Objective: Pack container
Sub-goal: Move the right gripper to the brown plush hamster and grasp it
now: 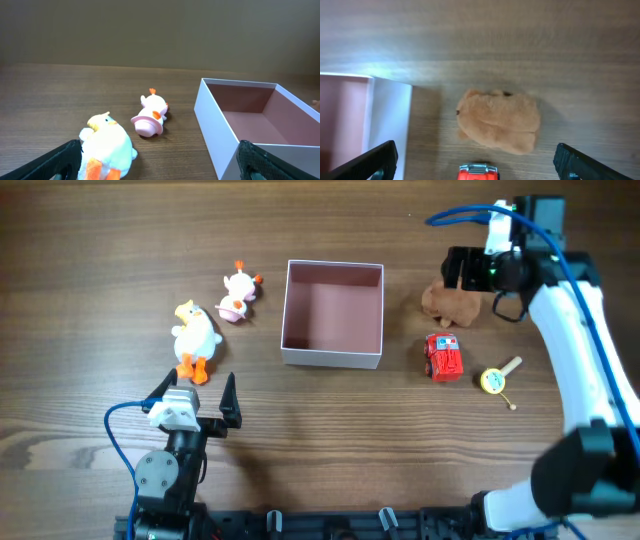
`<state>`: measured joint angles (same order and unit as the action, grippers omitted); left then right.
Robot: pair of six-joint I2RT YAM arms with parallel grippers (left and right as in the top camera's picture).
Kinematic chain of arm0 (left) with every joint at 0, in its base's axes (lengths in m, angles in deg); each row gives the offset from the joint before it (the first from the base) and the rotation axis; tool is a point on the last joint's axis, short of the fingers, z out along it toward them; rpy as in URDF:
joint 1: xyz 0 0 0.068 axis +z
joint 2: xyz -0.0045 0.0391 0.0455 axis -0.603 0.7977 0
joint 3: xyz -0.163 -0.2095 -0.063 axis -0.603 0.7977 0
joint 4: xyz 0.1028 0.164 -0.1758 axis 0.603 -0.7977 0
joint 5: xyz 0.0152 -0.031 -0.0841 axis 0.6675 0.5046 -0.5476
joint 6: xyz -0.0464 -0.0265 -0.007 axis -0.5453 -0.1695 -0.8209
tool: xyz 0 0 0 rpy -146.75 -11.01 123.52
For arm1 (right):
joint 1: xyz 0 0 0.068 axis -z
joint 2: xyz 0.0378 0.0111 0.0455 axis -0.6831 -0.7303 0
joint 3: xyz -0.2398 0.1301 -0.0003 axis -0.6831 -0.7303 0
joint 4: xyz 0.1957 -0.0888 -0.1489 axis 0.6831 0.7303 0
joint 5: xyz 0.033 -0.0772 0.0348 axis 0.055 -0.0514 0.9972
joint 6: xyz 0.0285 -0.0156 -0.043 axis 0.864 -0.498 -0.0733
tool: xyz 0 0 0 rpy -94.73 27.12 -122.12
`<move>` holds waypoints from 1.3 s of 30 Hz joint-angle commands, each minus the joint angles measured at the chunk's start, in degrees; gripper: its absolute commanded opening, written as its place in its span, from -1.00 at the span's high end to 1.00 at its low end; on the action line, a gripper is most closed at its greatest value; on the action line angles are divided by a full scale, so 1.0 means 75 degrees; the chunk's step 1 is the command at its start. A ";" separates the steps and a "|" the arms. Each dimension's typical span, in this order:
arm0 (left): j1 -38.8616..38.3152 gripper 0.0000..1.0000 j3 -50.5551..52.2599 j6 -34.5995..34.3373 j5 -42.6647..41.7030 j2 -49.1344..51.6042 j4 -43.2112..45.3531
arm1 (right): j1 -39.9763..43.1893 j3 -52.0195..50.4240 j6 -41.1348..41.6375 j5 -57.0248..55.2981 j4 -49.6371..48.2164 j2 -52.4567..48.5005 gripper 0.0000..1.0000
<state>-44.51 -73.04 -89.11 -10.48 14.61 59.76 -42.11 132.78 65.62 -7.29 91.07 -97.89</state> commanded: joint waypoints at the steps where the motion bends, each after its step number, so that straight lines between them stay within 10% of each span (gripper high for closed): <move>1: 0.0035 -1.00 0.0044 0.0119 -0.0119 -0.0055 0.0023 | 0.0023 0.0119 -0.0023 0.0297 0.0108 -0.0458 -0.99; 39: 0.0035 -1.00 0.0044 0.0117 -0.0117 -0.0055 0.0023 | 0.0026 0.0090 -0.4829 -0.0495 -0.0682 -0.2285 -0.97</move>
<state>-44.51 -73.04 -89.11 -10.48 14.61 59.76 -42.11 132.78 31.11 -12.45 85.84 -112.31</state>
